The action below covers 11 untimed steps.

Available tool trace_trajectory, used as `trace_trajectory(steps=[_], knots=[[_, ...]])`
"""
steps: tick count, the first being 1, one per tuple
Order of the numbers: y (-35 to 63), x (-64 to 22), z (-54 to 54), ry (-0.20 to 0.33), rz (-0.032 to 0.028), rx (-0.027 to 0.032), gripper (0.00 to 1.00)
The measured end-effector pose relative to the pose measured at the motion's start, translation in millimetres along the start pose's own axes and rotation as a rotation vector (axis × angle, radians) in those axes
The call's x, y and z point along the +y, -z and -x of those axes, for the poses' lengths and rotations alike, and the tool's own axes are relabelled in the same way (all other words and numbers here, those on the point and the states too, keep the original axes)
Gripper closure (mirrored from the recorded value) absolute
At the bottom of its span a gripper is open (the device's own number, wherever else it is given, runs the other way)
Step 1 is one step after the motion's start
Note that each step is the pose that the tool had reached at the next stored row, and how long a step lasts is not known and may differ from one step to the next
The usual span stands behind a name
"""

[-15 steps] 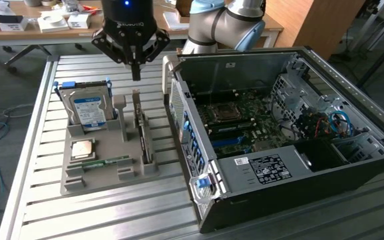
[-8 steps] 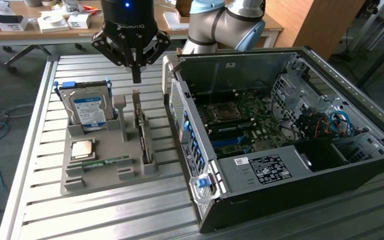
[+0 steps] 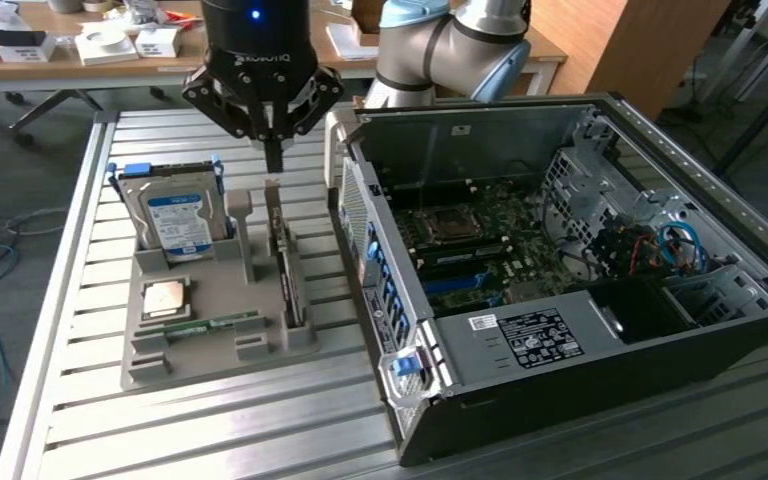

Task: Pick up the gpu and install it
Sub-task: 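Reach for the gpu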

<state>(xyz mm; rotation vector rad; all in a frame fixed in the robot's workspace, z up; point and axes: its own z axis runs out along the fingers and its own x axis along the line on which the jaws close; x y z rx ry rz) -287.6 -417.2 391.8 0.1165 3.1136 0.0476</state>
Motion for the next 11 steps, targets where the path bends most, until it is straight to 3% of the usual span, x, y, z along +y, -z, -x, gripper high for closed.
trace_trajectory(steps=[11], knots=[[0.2, -8.1, 0.6, 0.0, -0.0083, -0.0007, 0.89]])
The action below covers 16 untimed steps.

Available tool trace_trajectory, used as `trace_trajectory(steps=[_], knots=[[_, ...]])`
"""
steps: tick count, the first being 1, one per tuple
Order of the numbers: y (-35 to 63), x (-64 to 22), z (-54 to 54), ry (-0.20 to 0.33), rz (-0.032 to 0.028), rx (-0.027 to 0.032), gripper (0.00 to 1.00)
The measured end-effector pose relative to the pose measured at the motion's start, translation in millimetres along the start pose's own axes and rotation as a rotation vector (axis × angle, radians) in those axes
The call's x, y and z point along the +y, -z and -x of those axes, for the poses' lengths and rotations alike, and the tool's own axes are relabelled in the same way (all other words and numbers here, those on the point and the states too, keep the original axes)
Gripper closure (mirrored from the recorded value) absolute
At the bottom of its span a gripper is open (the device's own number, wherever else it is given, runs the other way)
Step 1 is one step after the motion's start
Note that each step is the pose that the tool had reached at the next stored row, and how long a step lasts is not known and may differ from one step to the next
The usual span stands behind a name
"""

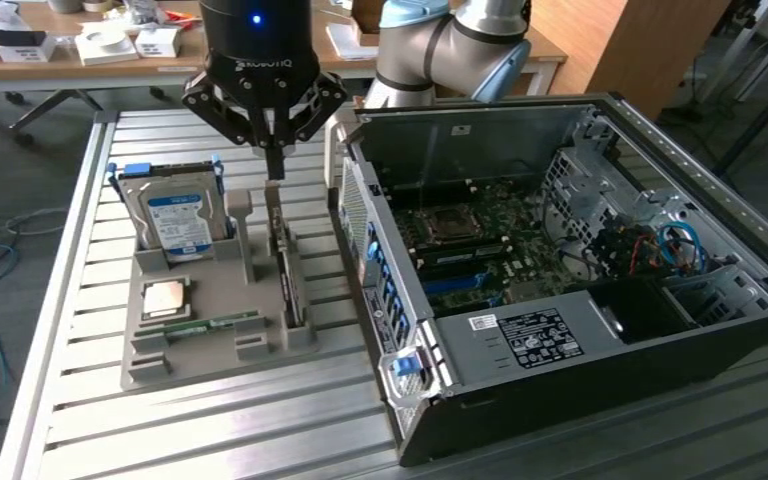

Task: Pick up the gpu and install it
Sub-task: 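Pick up the gpu and move the gpu toward the slot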

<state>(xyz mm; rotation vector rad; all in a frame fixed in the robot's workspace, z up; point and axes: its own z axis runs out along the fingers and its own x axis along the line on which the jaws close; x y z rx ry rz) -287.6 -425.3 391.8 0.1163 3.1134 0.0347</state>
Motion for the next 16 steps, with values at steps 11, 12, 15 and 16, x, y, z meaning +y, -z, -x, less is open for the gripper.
trace_trajectory(steps=[11, 12, 15, 16], knots=[[0.0, 0.0, 0.0, 0.0, 0.0, 0.0, 0.89], [0.0, 0.0, 0.0, 0.0, 0.0, 0.0, 0.89], [0.0, 0.0, 0.0, 0.0, -0.0001, 0.0, 0.77], [0.0, 0.0, 0.0, 0.0, 0.0, 0.0, 0.71]])
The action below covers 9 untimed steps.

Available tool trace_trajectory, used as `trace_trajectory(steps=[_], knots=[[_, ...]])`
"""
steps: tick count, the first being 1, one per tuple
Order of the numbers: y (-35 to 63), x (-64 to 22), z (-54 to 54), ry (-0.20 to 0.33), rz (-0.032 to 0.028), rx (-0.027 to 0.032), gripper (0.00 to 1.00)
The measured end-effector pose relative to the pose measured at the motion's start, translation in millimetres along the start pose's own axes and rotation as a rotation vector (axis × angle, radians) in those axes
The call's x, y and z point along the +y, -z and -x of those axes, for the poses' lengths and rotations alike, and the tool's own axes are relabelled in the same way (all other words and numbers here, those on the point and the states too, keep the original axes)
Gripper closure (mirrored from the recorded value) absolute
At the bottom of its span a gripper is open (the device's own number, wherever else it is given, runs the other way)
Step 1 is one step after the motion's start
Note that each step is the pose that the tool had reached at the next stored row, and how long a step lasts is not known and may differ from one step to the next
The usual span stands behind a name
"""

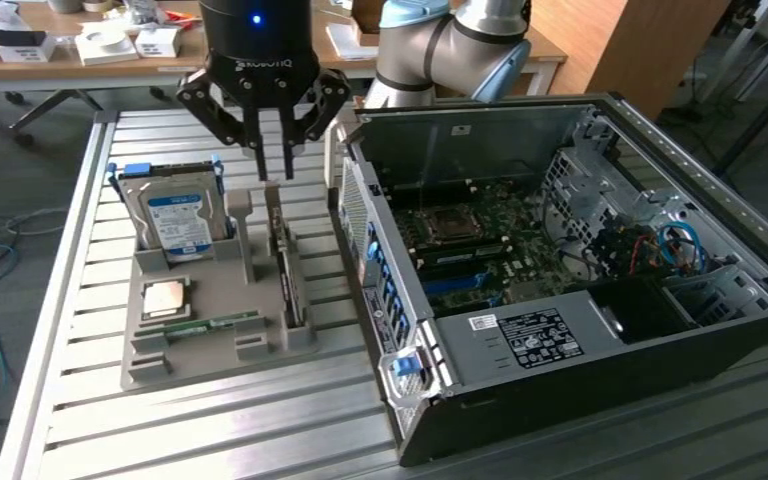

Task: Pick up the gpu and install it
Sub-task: 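Pick up the gpu and move the gpu toward the slot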

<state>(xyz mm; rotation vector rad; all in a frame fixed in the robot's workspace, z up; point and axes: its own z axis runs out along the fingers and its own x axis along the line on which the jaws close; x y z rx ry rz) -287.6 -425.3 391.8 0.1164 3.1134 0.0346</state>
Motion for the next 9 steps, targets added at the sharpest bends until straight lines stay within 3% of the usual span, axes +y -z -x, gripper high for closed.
trace_trajectory(steps=[1, 3, 8, 9], knots=[[0.0, 0.0, 0.0, 0.0, 0.0, 0.0, 0.65], [0.0, 0.0, 0.0, 0.0, 0.0, 0.0, 0.65], [0.0, 0.0, 0.0, 0.0, 0.0001, 0.0, 0.42], [0.0, 0.0, 0.0, 0.0, 0.0, 0.0, 0.42]])
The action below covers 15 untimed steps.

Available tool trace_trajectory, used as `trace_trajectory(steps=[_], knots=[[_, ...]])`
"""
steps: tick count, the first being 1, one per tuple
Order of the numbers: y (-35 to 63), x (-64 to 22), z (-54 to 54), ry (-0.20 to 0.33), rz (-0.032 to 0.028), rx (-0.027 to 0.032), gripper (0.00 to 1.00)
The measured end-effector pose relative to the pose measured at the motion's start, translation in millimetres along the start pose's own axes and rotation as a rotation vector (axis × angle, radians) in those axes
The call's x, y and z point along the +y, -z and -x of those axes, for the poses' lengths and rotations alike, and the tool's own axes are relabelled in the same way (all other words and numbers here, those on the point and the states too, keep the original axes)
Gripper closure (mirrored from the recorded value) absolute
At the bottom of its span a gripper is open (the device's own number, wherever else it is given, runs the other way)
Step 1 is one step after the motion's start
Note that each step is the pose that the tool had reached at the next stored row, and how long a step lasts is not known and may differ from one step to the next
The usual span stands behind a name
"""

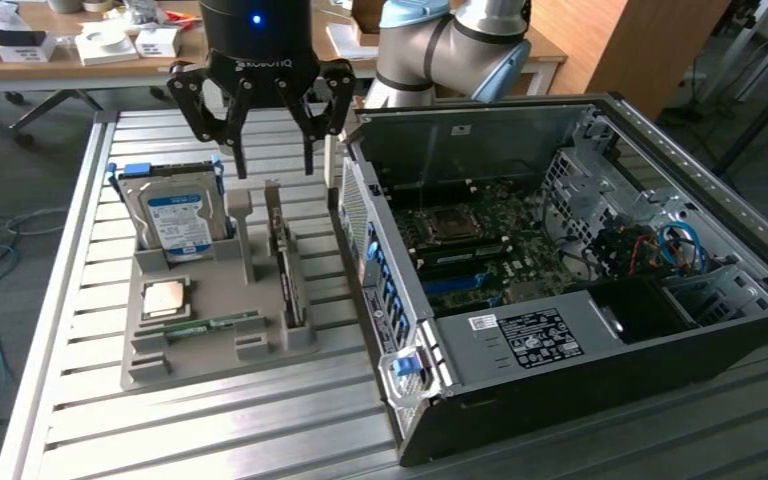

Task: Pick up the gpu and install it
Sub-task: 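Pick up the gpu and move the gpu toward the slot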

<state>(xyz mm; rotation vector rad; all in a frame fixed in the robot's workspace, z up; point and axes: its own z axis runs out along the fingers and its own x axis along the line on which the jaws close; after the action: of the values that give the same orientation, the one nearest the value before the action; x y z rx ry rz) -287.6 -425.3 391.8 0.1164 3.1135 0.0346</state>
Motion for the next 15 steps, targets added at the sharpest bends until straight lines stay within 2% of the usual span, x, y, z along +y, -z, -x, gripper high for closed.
trace_trajectory(steps=[1, 6, 15], knots=[[0.0, 0.0, 0.0, 0.0, 0.0, 0.0, 0.35], [-0.3, 0.0, 0.0, 0.0, 0.0, 0.0, 0.35], [-9.7, -0.2, -0.2, 0.0, 0.0001, 0.0, 0.35]])
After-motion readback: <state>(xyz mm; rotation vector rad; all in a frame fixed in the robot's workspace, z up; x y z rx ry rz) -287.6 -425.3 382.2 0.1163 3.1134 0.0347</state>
